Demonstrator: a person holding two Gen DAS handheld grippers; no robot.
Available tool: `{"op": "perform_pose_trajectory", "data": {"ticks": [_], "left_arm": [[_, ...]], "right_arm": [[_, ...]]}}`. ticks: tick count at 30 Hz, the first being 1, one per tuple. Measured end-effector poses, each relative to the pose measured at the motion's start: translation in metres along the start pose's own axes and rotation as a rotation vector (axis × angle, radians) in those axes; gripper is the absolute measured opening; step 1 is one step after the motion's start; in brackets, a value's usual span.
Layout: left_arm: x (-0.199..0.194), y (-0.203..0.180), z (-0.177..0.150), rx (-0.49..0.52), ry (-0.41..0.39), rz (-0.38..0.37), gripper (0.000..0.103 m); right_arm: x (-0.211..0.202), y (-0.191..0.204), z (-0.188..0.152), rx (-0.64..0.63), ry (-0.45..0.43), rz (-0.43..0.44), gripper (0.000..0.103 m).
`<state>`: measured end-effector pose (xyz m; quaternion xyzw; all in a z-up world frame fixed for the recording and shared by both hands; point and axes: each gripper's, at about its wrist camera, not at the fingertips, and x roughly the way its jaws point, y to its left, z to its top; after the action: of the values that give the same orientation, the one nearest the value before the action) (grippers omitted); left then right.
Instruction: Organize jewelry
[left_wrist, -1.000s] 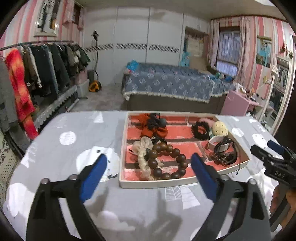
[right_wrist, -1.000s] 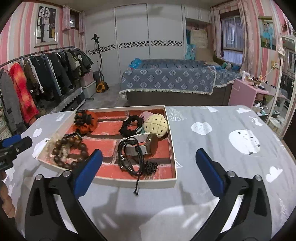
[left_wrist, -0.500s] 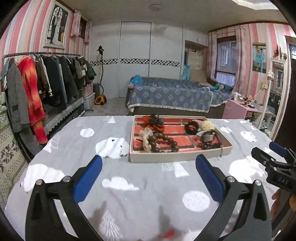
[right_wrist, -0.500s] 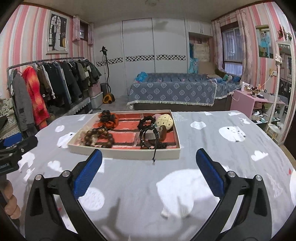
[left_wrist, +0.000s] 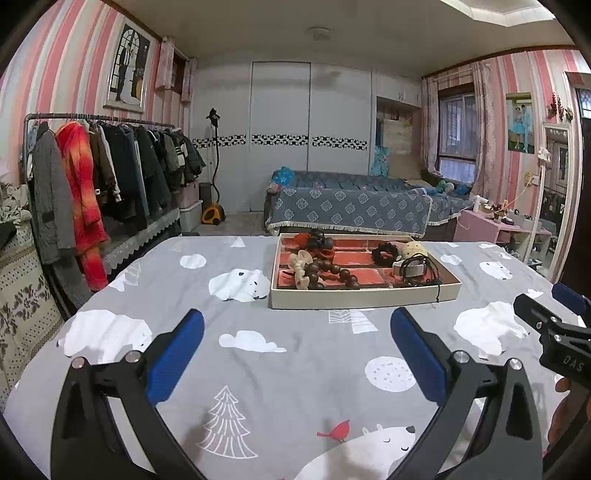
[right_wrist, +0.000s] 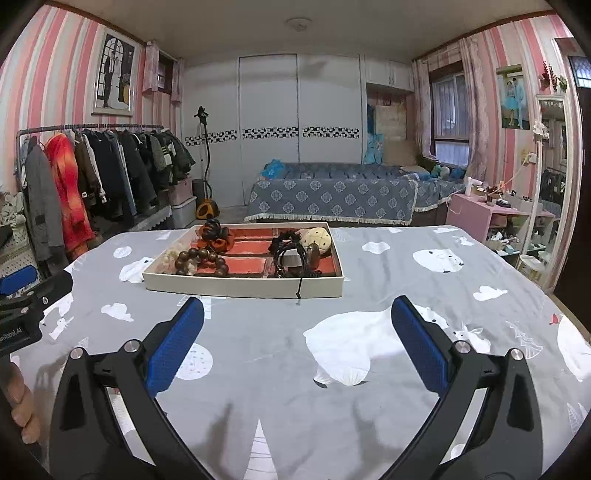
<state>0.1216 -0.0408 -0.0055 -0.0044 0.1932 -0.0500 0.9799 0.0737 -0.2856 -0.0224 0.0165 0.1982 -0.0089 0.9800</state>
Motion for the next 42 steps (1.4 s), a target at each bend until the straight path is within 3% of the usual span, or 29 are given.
{"op": "perform_pose_trajectory", "data": {"ticks": [14,25,42], "left_arm": [[-0.0038,0.0024,-0.0026,0.016,-0.03,0.046,0.099],[0.0028,0.0025,-0.0072,0.02,0.006,0.019,0.099],[0.001,0.0011,-0.0094,0.037,0.001,0.04,0.099]], "right_arm": [[-0.0006,0.0043,-0.0028,-0.031,-0.014,-0.028,0.099],[-0.0008,0.0032,-0.0043,-0.027,-0.006,-0.036,0.099],[-0.0046,0.002,-0.006,-0.039,-0.022,-0.051,0.099]]}}
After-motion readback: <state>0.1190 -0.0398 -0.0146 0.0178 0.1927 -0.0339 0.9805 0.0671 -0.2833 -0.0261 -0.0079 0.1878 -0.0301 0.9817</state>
